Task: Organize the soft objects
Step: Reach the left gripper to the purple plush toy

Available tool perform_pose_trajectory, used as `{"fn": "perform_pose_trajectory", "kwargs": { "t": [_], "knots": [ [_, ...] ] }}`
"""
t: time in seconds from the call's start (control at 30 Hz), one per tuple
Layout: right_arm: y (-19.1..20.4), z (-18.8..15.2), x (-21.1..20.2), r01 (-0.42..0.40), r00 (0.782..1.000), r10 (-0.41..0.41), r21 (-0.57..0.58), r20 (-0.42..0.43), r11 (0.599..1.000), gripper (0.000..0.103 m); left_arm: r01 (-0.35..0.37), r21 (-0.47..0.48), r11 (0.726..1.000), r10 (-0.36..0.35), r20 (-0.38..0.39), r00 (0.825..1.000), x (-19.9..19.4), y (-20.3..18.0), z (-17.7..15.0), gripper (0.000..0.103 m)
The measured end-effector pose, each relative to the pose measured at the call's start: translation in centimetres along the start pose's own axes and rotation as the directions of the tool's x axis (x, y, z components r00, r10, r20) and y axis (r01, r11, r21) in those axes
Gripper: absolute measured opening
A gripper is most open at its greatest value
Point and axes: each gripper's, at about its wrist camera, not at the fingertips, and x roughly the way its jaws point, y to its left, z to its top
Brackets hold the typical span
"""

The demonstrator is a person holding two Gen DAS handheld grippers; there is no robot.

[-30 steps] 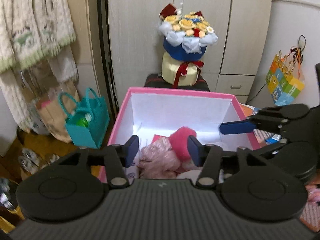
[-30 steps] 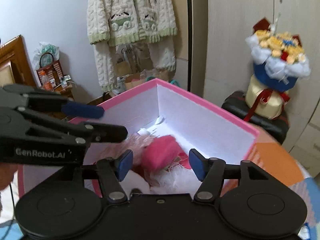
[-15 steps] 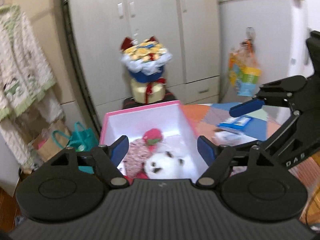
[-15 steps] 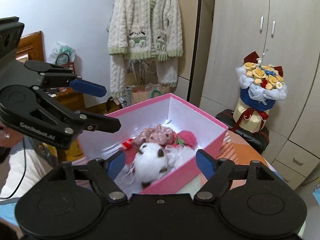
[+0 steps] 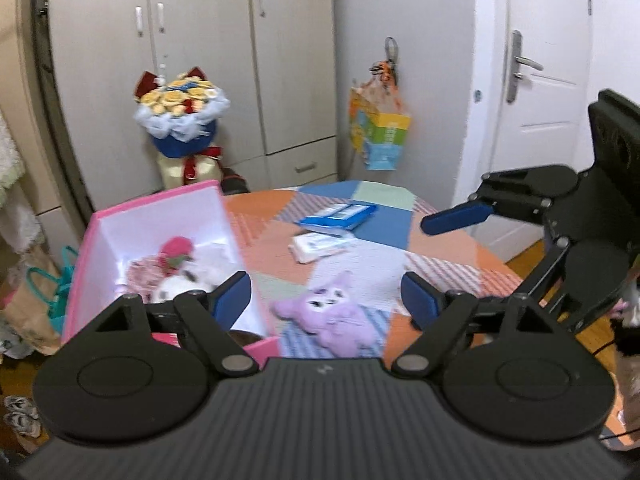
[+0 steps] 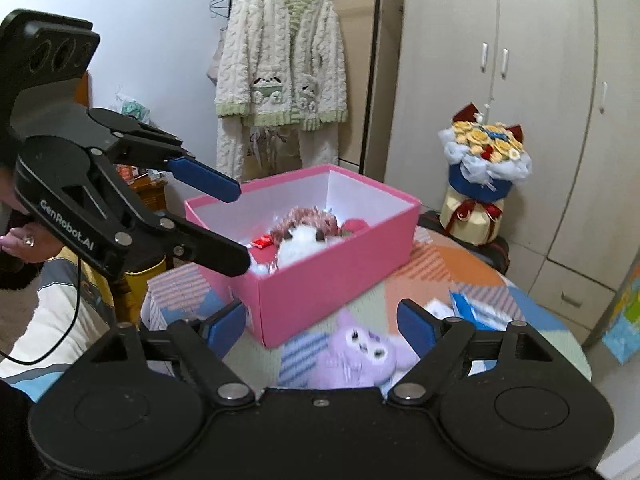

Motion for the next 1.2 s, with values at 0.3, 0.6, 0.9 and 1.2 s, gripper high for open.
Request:
{"fn": "perform_pose_trajectory", "kwargs": {
  "t": [0.3,0.6,0.9,1.2],
  "knots": [
    [-0.6,-5.2,1.4,0.027,0.999,-0.029,0.081,0.029,0.996,0.086,-0.023,0.030,0.999,0.024,-0.018,1.000,4.4,-4.4,-3.0,0.077],
    [-1.9,-8.2,5.3,0.052,0.998,-0.055,0.109,0.024,0.993,0.086,-0.056,-0.030,0.998,0.053,-0.089,0.995,10.3,-5.0,-4.0,0.068],
    [-3.5,-9.5,9.1,0.013,1.000,-0.009,0.157,-0.027,0.987,0.086,-0.107,-0.109,0.988,0.087,-0.170,0.982,14.7,-3.4,-4.7,0.058],
    [-3.4,-9.0,11.4,-0.021,0.995,0.036,0.151,-0.097,0.988,0.085,-0.130,-0.198,0.971,0.091,-0.196,0.976,16.1,-2.1,-5.6,0.057]
  ]
}}
